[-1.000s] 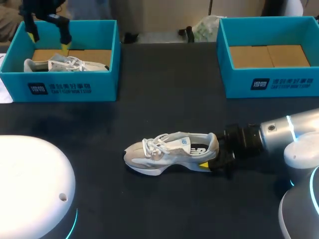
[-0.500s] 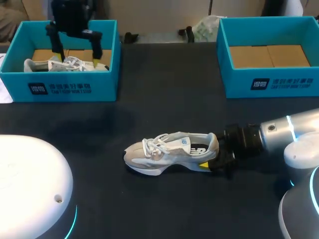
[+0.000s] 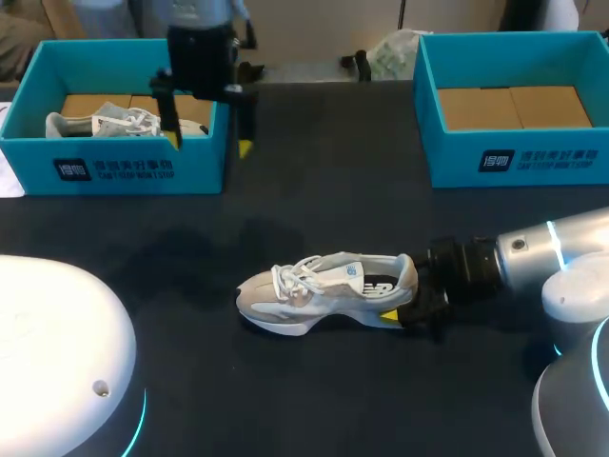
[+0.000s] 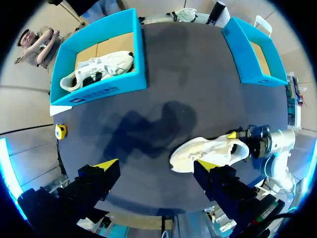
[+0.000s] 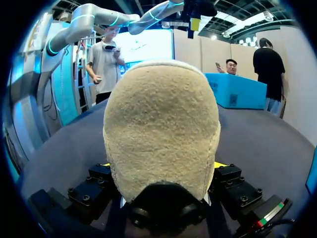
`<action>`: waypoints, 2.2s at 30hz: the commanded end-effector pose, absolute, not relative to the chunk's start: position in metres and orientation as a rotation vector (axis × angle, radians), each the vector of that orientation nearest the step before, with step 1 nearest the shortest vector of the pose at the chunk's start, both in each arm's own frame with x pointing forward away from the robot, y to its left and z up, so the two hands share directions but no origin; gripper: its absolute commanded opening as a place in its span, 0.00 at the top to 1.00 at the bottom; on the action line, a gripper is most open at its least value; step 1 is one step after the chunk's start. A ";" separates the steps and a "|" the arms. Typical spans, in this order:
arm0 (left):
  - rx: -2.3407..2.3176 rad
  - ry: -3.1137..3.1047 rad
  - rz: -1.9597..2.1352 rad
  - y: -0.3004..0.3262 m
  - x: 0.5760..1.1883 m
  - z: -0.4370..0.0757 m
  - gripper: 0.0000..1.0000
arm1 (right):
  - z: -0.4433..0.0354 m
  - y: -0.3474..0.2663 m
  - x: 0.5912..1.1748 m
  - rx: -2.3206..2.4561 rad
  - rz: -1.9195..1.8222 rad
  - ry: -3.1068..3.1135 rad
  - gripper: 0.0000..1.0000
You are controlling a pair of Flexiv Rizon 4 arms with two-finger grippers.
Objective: Take the shoe out of the shoebox, open the shoe tongue, remove and reinsert the insole, then place the shoe into the shoebox
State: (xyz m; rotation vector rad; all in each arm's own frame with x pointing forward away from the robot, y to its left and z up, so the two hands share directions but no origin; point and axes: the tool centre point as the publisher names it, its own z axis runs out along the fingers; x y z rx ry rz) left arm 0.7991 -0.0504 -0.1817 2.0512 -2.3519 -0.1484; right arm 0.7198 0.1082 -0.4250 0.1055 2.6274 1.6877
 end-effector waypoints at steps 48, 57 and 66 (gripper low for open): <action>2.192 -2.319 -0.073 -0.199 0.693 -0.270 0.00 | -0.428 0.111 0.722 0.107 1.683 2.632 1.00; 2.192 -2.319 -0.073 -0.199 0.693 -0.270 0.00 | -0.428 0.111 0.722 0.107 1.683 2.632 1.00; 2.215 -2.300 -0.105 -0.207 0.691 -0.283 0.00 | -0.428 0.111 0.722 0.107 1.683 2.632 1.00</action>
